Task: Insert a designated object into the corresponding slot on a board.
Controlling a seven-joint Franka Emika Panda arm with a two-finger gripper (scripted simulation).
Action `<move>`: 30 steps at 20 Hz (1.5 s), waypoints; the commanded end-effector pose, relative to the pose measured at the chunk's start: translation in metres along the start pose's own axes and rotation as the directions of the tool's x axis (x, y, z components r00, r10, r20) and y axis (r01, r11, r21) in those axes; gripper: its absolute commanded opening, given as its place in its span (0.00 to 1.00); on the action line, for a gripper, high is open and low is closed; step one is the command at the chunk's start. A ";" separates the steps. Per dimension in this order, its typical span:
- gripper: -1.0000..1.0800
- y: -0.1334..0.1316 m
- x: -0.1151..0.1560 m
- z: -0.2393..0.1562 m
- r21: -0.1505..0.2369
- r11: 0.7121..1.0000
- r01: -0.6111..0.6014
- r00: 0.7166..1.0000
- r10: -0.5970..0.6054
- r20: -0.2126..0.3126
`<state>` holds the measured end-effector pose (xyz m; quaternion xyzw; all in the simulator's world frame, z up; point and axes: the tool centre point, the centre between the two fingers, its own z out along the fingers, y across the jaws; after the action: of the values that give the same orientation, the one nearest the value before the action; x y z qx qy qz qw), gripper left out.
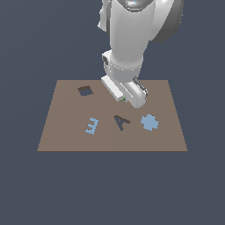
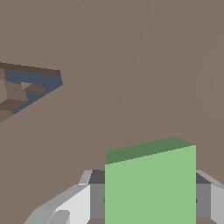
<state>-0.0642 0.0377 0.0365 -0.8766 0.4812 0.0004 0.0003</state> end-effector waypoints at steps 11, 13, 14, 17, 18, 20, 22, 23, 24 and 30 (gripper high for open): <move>0.00 0.098 0.107 -0.004 0.001 0.964 -0.265 0.964 0.265 0.000; 0.00 0.104 0.113 -0.004 0.001 0.960 -0.280 0.960 0.280 0.000; 0.00 0.106 0.114 -0.004 0.000 0.959 -0.285 0.959 0.285 0.000; 0.00 0.108 0.116 -0.004 0.000 0.958 -0.288 0.958 0.288 0.000; 0.00 0.107 0.115 -0.004 0.000 0.958 -0.285 0.958 0.285 0.000; 0.00 0.104 0.113 -0.004 0.000 0.960 -0.279 0.960 0.279 0.000; 0.00 0.105 0.113 -0.004 0.000 0.960 -0.281 0.960 0.281 0.000; 0.00 0.105 0.113 -0.004 0.000 0.960 -0.281 0.960 0.281 0.000; 0.00 0.105 0.113 -0.003 0.000 0.960 -0.281 0.960 0.281 0.000; 0.00 0.104 0.112 0.006 0.000 0.961 -0.278 0.961 0.278 -0.001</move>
<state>-0.0919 -0.1128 0.0316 -0.8002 0.5998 0.0007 -0.0002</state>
